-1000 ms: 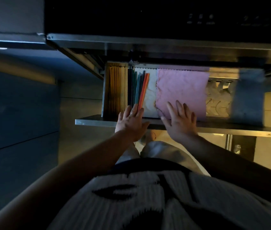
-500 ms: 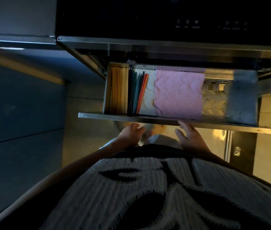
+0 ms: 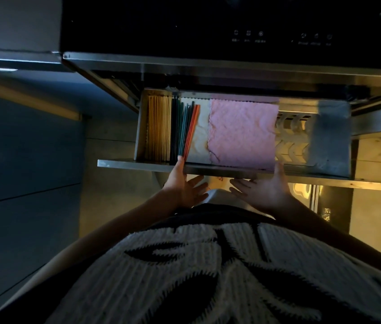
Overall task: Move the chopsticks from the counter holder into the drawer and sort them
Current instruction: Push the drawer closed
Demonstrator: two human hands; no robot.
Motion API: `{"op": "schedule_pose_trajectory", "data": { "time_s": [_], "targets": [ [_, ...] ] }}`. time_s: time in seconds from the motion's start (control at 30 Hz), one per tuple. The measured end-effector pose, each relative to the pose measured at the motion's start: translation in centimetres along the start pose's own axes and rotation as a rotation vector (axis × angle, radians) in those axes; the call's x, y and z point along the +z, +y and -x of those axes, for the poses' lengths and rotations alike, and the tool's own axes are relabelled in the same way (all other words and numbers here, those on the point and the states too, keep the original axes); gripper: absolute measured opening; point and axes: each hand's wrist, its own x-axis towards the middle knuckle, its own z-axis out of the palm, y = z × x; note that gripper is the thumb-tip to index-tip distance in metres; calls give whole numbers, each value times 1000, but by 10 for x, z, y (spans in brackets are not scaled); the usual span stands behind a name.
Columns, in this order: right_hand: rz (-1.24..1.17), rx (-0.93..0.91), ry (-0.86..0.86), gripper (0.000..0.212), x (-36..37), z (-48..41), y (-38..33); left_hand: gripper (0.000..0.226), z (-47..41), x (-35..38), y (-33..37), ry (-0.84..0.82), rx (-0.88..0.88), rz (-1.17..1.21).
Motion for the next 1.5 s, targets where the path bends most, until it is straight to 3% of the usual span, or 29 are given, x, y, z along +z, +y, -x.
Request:
{"op": "schedule_pose_trajectory", "data": {
  "time_s": [0.33,0.43,0.77,1.13,1.27,1.5],
  "targets": [
    [-72,-75,-169,117,21,2,-21,93,-8,10,14,-223,52,183],
    [-78,-102,-176,117,29,-4,-31,102,-14,18,25,-213,79,176],
    [-35,-230,-311,108,59,-30,-58,84,-25,50,50,-293,257,156],
    [-102,-319,-264,107,104,-47,-88,74,-41,83,97,-400,390,44],
    [-108,-342,-248,105,117,-51,-96,80,-45,95,110,-393,400,42],
    [-98,-362,-290,89,129,-58,-109,82,-57,109,127,-392,434,58]
  ]
}}
